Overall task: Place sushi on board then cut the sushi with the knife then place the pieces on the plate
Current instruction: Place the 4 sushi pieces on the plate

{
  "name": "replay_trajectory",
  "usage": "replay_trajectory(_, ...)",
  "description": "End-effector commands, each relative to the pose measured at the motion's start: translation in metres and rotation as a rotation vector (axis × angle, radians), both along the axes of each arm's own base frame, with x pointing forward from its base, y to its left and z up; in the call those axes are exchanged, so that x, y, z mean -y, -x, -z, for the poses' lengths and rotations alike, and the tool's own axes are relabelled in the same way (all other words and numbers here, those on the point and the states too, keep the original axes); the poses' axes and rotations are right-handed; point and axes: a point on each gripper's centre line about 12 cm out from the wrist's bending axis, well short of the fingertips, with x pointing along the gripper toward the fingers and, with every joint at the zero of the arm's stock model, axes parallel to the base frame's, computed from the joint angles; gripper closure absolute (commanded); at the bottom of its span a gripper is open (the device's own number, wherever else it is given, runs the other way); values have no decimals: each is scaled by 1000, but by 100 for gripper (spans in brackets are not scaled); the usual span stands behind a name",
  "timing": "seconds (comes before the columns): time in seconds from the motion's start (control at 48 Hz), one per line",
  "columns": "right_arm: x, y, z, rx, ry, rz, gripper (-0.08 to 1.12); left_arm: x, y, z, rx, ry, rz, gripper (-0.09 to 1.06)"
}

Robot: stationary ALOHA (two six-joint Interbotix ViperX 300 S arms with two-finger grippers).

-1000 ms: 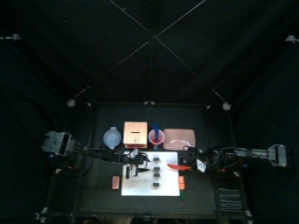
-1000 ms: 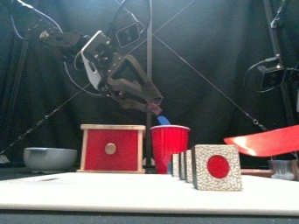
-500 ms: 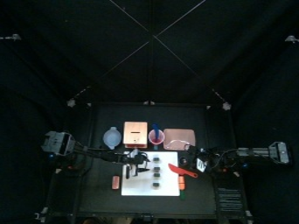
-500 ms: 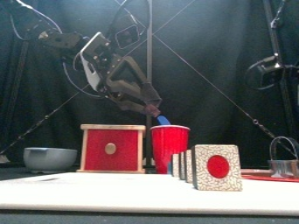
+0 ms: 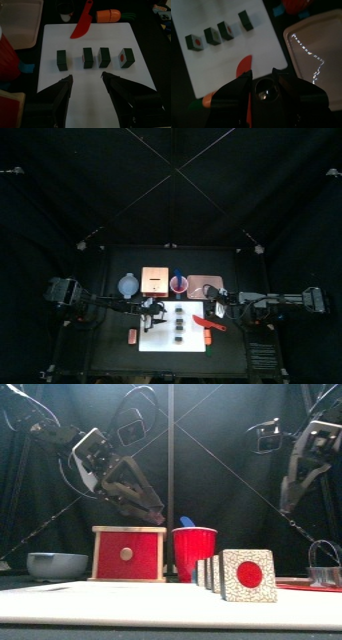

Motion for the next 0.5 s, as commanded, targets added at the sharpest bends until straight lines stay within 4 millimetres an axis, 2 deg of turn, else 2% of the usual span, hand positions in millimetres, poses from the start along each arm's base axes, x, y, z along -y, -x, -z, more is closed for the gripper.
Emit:
replay_trajectory(0.021, -5, -23, -6, 63, 18, -34, 26, -4, 1, -9, 32, 4, -15, 11)
replay_trajectory(0.271, -7, -57, 18, 54, 26, -58, 15, -10, 7, -2, 7, 4, -31, 11)
replay_trajectory(0.5, -5, -85, 34, 15, 71, -94, 15, -14, 9, 2, -8, -1, -38, 11)
